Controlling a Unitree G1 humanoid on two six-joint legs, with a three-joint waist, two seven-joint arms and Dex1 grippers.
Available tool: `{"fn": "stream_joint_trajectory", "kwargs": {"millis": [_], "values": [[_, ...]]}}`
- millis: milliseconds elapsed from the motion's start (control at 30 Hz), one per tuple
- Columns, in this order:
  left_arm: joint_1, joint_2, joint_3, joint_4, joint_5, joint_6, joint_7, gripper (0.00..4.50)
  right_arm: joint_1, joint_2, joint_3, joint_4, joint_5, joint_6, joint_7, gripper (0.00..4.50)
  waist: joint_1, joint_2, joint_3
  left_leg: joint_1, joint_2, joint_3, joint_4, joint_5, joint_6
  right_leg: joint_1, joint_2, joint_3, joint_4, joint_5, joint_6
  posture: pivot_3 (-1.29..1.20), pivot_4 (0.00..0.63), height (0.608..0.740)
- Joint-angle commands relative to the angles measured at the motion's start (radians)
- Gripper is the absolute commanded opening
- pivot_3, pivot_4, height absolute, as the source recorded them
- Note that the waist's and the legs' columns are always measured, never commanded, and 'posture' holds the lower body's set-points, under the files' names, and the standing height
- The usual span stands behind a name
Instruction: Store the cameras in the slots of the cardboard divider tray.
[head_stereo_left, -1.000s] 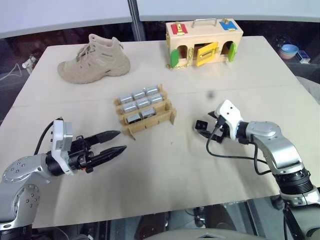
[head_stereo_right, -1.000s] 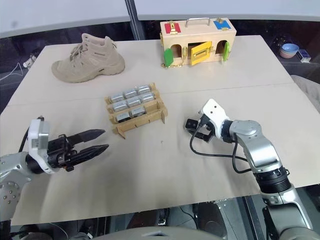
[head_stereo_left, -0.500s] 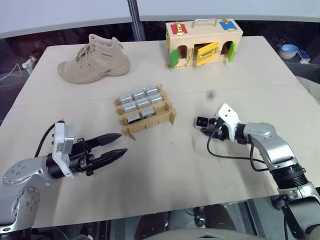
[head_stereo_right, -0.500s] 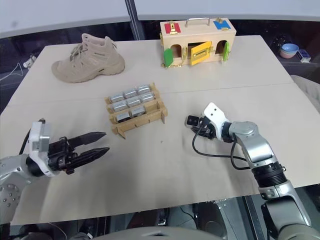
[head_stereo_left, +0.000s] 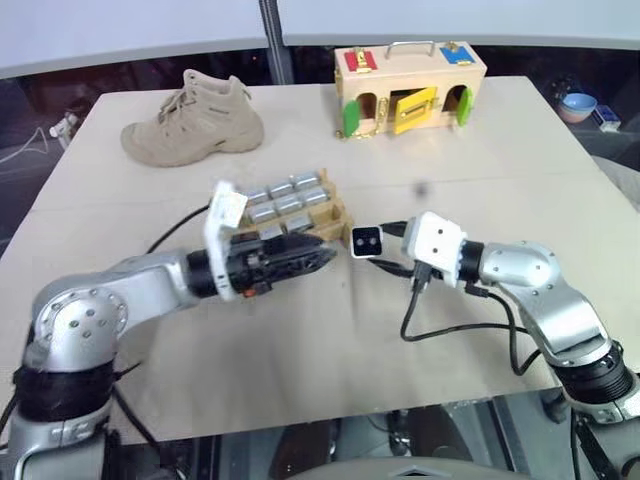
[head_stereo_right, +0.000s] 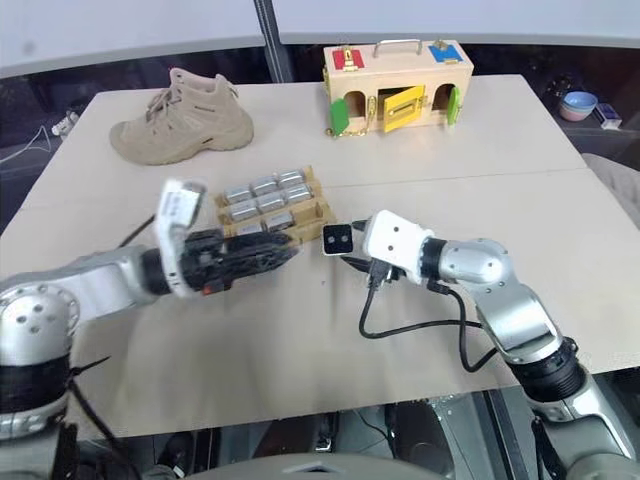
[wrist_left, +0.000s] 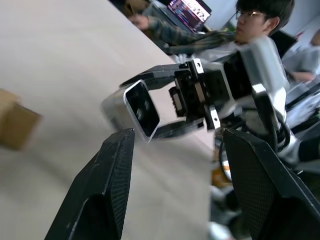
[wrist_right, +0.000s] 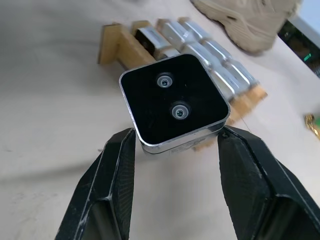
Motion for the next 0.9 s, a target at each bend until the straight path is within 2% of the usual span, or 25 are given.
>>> {"fn": "stream_joint_trajectory", "kwargs": {"millis": [33,200,400,900], "values": [[-0.042,-0.029,-0.028,0.021,-0.081,0.018,0.102,2.92,-0.054,0.003,0.008,-0.016,-0.037,-0.04,-0.013,1.85,0.0,0.0,0.0,0.0,0.0,0.0,0.0,0.0,0.0,0.0,0.0,0.0,0.0,0.0,0.0,0.0,0.15,0.74],[-0.063,-0.057,-0.029,0.059,-0.111,0.012,0.182,2.92,-0.069,0.013,-0.007,-0.037,-0.035,-0.014,-0.025,1.85,0.003,0.0,0.0,-0.001,0.0,0.0,0.0,0.0,0.0,-0.001,0.0,0.001,0.0,0.0,0.0,0.0,0.15,0.74],[-0.069,-0.035,0.011,0.086,-0.182,0.011,0.211,2.92,-0.042,-0.004,-0.026,-0.05,-0.04,-0.003,-0.042,1.85,0.003,0.0,0.0,-0.001,-0.001,0.0,0.0,0.0,0.0,-0.001,0.0,0.001,0.0,0.0,0.0,0.0,0.15,0.74],[0.012,0.004,0.021,0.084,-0.094,0.013,0.144,2.92,0.011,-0.006,-0.025,-0.05,-0.027,0.007,-0.057,1.85,0.003,0.0,0.0,0.0,-0.001,0.0,0.0,0.0,-0.001,-0.001,0.0,0.001,0.0,0.0,0.0,0.0,0.15,0.74]]}}
